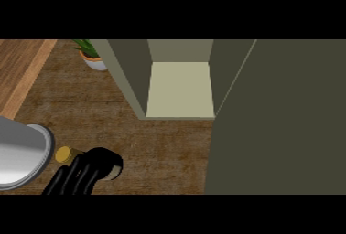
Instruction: Pick up the wine, place it into the cabinet and close the cabinet
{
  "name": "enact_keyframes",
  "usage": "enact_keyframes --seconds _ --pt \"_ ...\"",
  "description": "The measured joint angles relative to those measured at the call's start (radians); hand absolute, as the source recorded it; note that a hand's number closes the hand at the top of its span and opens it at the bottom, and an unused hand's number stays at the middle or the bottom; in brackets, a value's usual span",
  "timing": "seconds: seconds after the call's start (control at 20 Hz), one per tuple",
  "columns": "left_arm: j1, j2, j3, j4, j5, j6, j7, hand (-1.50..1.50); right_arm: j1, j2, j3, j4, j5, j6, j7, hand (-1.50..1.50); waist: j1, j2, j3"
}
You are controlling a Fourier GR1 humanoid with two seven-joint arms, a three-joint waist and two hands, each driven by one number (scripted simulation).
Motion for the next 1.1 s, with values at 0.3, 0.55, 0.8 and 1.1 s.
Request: enact_keyframes --seconds 0.3,0.55,0.8,1.1 --pt "-0.014 0.003 0.021 -0.007 0.007 0.012 0.016 -1.5 -0.024 -0.001 0.002 -0.015 0.007 -0.017 0.042 -1.5 -0.002 -0.001 0.0" --pt "-0.031 0.013 0.087 -0.01 0.019 0.006 0.021 -1.5 -0.038 0.007 0.018 -0.016 0.021 -0.032 0.054 -1.5 -0.002 0.0 -0.001" --pt "-0.05 0.02 0.186 -0.005 0.05 -0.006 0.031 -1.5 -0.051 0.007 0.019 -0.019 0.03 -0.041 0.063 -1.5 -0.003 0.001 -0.001" --pt "-0.081 0.033 0.346 0.026 0.135 -0.044 0.056 -1.5 -0.073 0.0 0.003 -0.019 0.035 -0.037 0.08 -1.5 -0.004 0.002 -0.001"
